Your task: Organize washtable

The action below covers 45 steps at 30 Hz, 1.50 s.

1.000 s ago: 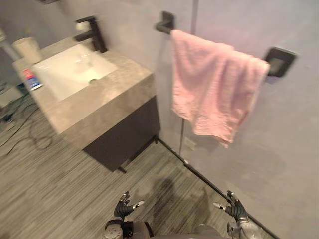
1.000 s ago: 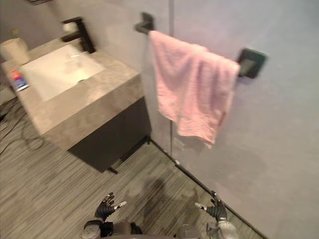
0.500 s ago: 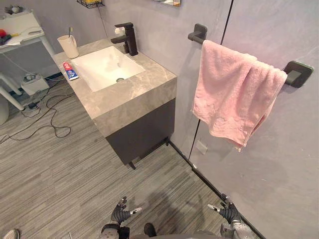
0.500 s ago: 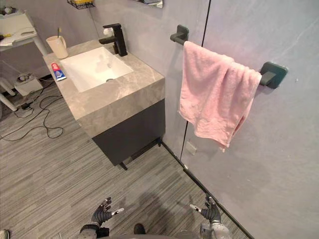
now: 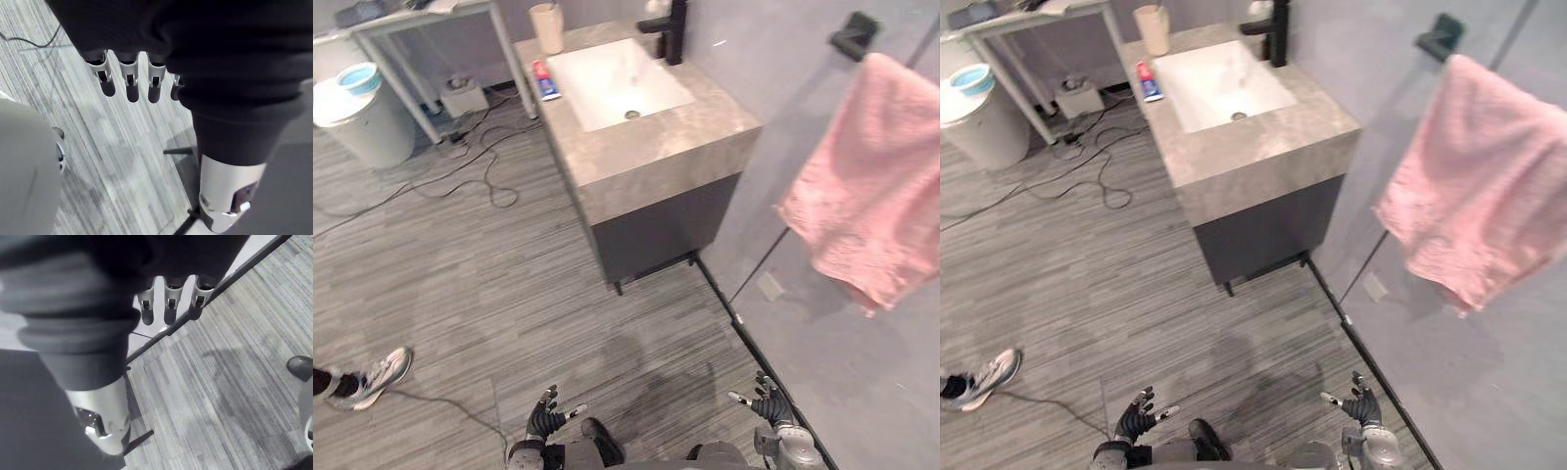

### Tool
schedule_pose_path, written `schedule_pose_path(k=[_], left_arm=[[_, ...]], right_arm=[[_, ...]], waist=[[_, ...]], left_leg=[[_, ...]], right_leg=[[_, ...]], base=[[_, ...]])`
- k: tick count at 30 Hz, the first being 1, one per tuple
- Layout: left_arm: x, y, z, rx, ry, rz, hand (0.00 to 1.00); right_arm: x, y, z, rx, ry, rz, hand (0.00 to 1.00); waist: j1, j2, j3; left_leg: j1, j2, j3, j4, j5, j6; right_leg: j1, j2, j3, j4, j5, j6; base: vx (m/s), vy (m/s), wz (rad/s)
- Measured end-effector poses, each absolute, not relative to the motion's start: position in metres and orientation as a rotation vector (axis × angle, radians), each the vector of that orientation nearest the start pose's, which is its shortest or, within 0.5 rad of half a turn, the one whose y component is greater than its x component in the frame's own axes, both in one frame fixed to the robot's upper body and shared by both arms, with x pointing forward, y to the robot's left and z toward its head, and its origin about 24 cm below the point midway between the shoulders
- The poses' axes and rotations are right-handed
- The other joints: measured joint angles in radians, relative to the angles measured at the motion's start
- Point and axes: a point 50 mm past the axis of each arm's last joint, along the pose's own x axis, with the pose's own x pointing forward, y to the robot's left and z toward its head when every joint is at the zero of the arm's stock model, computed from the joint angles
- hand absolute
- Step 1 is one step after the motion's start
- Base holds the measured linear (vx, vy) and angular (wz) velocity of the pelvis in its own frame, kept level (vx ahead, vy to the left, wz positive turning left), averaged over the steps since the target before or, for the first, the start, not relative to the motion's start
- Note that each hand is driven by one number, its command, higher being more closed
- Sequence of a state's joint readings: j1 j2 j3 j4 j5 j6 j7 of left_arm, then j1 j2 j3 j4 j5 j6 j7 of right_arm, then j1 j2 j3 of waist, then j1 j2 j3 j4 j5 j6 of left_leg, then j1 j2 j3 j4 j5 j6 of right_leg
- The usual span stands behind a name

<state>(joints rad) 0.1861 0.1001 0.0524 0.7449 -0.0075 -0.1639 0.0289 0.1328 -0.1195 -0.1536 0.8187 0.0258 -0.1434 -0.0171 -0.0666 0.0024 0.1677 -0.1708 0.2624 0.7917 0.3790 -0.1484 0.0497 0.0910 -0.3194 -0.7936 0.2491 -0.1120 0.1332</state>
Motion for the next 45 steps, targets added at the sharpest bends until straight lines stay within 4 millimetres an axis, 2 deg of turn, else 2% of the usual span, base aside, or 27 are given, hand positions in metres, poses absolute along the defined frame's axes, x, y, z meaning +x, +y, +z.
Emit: schedule_pose_path(k=[3, 5, 7, 8, 9, 10, 12, 13, 14, 15, 18, 19, 20, 21, 22, 25, 26, 27, 28, 30, 34, 36, 37, 38, 39, 41, 45], left_arm=[[0.132, 0.204, -0.124, 0.066, 0.736, 0.164, 0.00], [0.131, 0.206, -0.124, 0.075, 0.739, 0.166, 0.00], [0.130, 0.206, -0.124, 0.086, 0.742, 0.155, 0.00], [0.129, 0.205, -0.125, 0.089, 0.746, 0.150, 0.00], [0.130, 0.207, -0.124, 0.112, 0.746, 0.125, 0.00], [0.130, 0.208, -0.124, 0.121, 0.745, 0.118, 0.00], [0.131, 0.203, -0.124, 0.130, 0.745, 0.094, 0.00], [0.131, 0.204, -0.122, 0.138, 0.731, 0.092, 0.00], [0.128, 0.206, -0.124, 0.144, 0.747, 0.097, 0.00], [0.128, 0.205, -0.124, 0.144, 0.745, 0.095, 0.00], [0.135, 0.194, -0.124, 0.133, 0.735, 0.059, 0.00], [0.135, 0.189, -0.126, 0.123, 0.741, 0.053, 0.00], [0.141, 0.196, -0.121, 0.150, 0.712, 0.048, 0.00], [0.144, 0.196, -0.121, 0.156, 0.711, 0.045, 0.00], [0.145, 0.201, -0.121, 0.170, 0.717, 0.053, 0.00], [0.145, 0.204, -0.120, 0.177, 0.717, 0.053, 0.00], [0.144, 0.204, -0.121, 0.176, 0.720, 0.055, 0.00], [0.141, 0.199, -0.124, 0.156, 0.740, 0.054, 0.00], [0.140, 0.198, -0.124, 0.152, 0.739, 0.056, 0.00], [0.140, 0.204, -0.122, 0.150, 0.730, 0.083, 0.00], [0.143, 0.205, -0.117, 0.141, 0.701, 0.095, 0.00], [0.144, 0.205, -0.116, 0.133, 0.692, 0.102, 0.00], [0.143, 0.204, -0.117, 0.128, 0.695, 0.104, 0.00], [0.137, 0.202, -0.119, 0.112, 0.711, 0.112, 0.00], [0.134, 0.199, -0.121, 0.101, 0.722, 0.112, 0.00], [0.139, 0.208, -0.117, 0.094, 0.696, 0.152, 0.00], [0.139, 0.213, -0.116, 0.106, 0.692, 0.152, 0.00]], right_arm=[[0.120, -0.208, -0.137, -0.003, 0.837, -0.235, 0.00], [0.122, -0.206, -0.137, -0.005, 0.834, -0.225, 0.00], [0.131, -0.210, -0.133, -0.028, 0.814, -0.218, 0.00], [0.134, -0.211, -0.132, -0.032, 0.806, -0.218, 0.00], [0.139, -0.206, -0.131, -0.030, 0.797, -0.199, 0.00], [0.140, -0.203, -0.131, -0.032, 0.798, -0.189, 0.00], [0.138, -0.201, -0.133, -0.041, 0.810, -0.171, 0.00], [0.138, -0.201, -0.129, -0.037, 0.787, -0.172, 0.00], [0.143, -0.201, -0.127, -0.041, 0.765, -0.171, 0.00], [0.143, -0.202, -0.126, -0.045, 0.764, -0.170, 0.00], [0.151, -0.217, -0.117, -0.069, 0.710, -0.192, 0.00], [0.151, -0.221, -0.117, -0.083, 0.711, -0.194, 0.00], [0.145, -0.223, -0.118, -0.078, 0.720, -0.210, 0.00], [0.136, -0.222, -0.122, -0.069, 0.745, -0.216, 0.00], [0.130, -0.218, -0.125, -0.047, 0.760, -0.227, 0.00], [0.124, -0.216, -0.127, -0.039, 0.776, -0.222, 0.00], [0.125, -0.215, -0.126, -0.038, 0.771, -0.221, 0.00], [0.128, -0.220, -0.122, -0.051, 0.753, -0.228, 0.00], [0.129, -0.221, -0.122, -0.051, 0.751, -0.229, 0.00], [0.127, -0.223, -0.122, -0.049, 0.756, -0.238, 0.00], [0.124, -0.225, -0.123, -0.013, 0.757, -0.280, 0.00], [0.121, -0.228, -0.124, 0.002, 0.761, -0.306, 0.00], [0.121, -0.230, -0.124, 0.005, 0.762, -0.315, 0.00], [0.119, -0.236, -0.123, -0.010, 0.762, -0.325, 0.00], [0.118, -0.237, -0.123, -0.014, 0.768, -0.324, 0.00], [0.113, -0.218, -0.130, 0.035, 0.799, -0.299, 0.00], [0.124, -0.213, -0.126, 0.039, 0.759, -0.272, 0.00]], waist=[[0.005, -0.024, 0.003], [0.012, -0.022, 0.005], [0.036, 0.020, 0.022], [0.037, 0.035, 0.026], [0.038, 0.022, 0.040], [0.030, 0.013, 0.045], [0.010, -0.005, 0.059], [0.004, 0.011, 0.064], [-0.002, -0.002, 0.091], [-0.002, -0.011, 0.091], [-0.006, 0.039, 0.121], [-0.010, 0.025, 0.130], [-0.035, 0.032, 0.121], [-0.040, 0.018, 0.135], [-0.032, -0.011, 0.128], [-0.053, 0.001, 0.122], [-0.053, 0.000, 0.121], [-0.064, 0.034, 0.136], [-0.053, 0.043, 0.138], [-0.032, 0.016, 0.141], [-0.032, -0.011, 0.148], [-0.028, -0.010, 0.148], [-0.022, -0.012, 0.148], [-0.018, 0.013, 0.137], [-0.011, 0.023, 0.133], [-0.013, -0.035, 0.112], [0.000, -0.058, 0.098]], left_leg=[[-0.046, -0.123, -0.104, 0.026, -0.024, 0.038], [-0.069, -0.138, -0.130, 0.078, -0.036, 0.040], [-0.095, -0.139, -0.192, 0.163, -0.129, 0.036], [-0.091, -0.147, -0.212, 0.155, -0.162, 0.046], [-0.085, -0.198, -0.246, 0.134, -0.182, 0.067], [-0.075, -0.226, -0.260, 0.107, -0.181, 0.067], [-0.003, -0.285, -0.258, 0.004, -0.186, 0.039], [0.006, -0.246, -0.312, 0.069, -0.208, 0.054], [0.051, -0.295, -0.319, 0.044, -0.204, 0.074], [0.062, -0.303, -0.321, 0.033, -0.204, 0.073], [0.124, -0.332, -0.356, -0.066, -0.192, 0.045], [0.166, -0.334, -0.332, -0.090, -0.245, -0.042], [0.169, -0.277, -0.369, -0.039, -0.229, -0.014], [0.177, -0.300, -0.375, -0.034, -0.231, 0.036], [0.230, -0.325, -0.390, -0.070, -0.230, 0.032], [0.271, -0.319, -0.409, 0.012, -0.246, -0.008], [0.253, -0.300, -0.384, 0.094, -0.256, -0.028], [0.195, -0.202, -0.325, 0.385, -0.237, -0.070], [0.167, -0.153, -0.309, 0.498, -0.175, -0.086], [0.102, -0.041, -0.284, 0.687, -0.172, -0.079], [-0.003, 0.034, -0.319, 0.558, -0.173, -0.086], [-0.073, 0.007, -0.354, 0.380, -0.166, -0.098], [-0.108, -0.055, -0.436, 0.199, -0.130, -0.138], [-0.102, -0.106, -0.562, -0.039, -0.026, -0.181], [-0.084, -0.122, -0.602, -0.071, 0.130, -0.180], [-0.098, -0.171, -0.590, -0.008, 0.097, -0.106], [-0.071, -0.169, -0.513, 0.096, -0.042, -0.048]], right_leg=[[0.050, -0.048, -0.039, -0.071, 0.024, 0.031], [0.067, -0.050, -0.039, -0.083, 0.033, 0.025], [0.062, -0.095, -0.041, 0.055, 0.038, 0.035], [0.037, -0.122, -0.026, 0.136, 0.023, 0.008], [-0.043, -0.185, 0.080, 0.312, -0.039, -0.114], [-0.071, -0.180, 0.153, 0.352, -0.065, -0.124], [-0.145, -0.105, 0.350, 0.412, -0.141, -0.086], [-0.186, -0.042, 0.385, 0.469, -0.186, -0.073], [-0.229, -0.024, 0.403, 0.499, -0.235, -0.060], [-0.242, -0.017, 0.405, 0.499, -0.239, -0.064], [-0.387, 0.104, 0.354, 0.423, -0.234, -0.082], [-0.423, 0.127, 0.334, 0.303, -0.196, -0.104], [-0.447, 0.138, 0.311, 0.250, -0.145, -0.089], [-0.451, 0.126, 0.325, 0.245, -0.114, -0.096], [-0.468, 0.124, 0.385, 0.279, -0.077, -0.122], [-0.457, 0.184, 0.363, 0.365, -0.109, -0.188], [-0.446, 0.212, 0.351, 0.359, -0.115, -0.216], [-0.371, 0.272, 0.377, 0.314, -0.116, -0.290], [-0.345, 0.284, 0.400, 0.300, -0.122, -0.288], [-0.229, 0.277, 0.497, 0.224, -0.125, -0.278], [-0.072, 0.203, 0.583, 0.102, -0.143, -0.177], [-0.038, 0.160, 0.627, 0.074, -0.152, -0.140], [-0.028, 0.125, 0.661, 0.071, -0.171, -0.097], [-0.027, 0.122, 0.699, 0.071, -0.190, -0.040], [-0.022, 0.118, 0.734, 0.071, -0.199, -0.021], [-0.033, 0.107, 0.790, 0.040, -0.187, -0.006], [-0.087, 0.082, 0.861, 0.144, -0.107, 0.020]], base=[[0.09, 0.382, 1.00], [0.05, 0.255, 0.72], [0.02, 0.287, 0.51], [-0.05, 0.388, 0.43], [-0.07, 0.320, 0.55], [-0.05, 0.253, 0.91], [0.09, 0.127, 0.84], [0.29, -0.028, 0.70], [0.27, -0.059, 0.57], [0.18, -0.002, 0.38], [0.14, 0.140, 0.28], [0.36, 0.137, 0.81], [0.40, 0.044, 1.04], [0.42, -0.025, 1.15], [0.43, -0.038, 0.98], [0.50, -0.022, 0.60], [0.68, -0.020, 0.14], [0.57, 0.044, -0.12], [0.67, 0.114, -0.53], [0.60, 0.164, -0.84], [0.45, 0.233, -0.50], [0.43, 0.374, -0.61], [0.41, 0.476, -0.80], [0.49, 0.576, -1.01], [0.42, 0.496, -1.00], [0.42, 0.346, -0.46], [0.32, 0.276, -0.62]])
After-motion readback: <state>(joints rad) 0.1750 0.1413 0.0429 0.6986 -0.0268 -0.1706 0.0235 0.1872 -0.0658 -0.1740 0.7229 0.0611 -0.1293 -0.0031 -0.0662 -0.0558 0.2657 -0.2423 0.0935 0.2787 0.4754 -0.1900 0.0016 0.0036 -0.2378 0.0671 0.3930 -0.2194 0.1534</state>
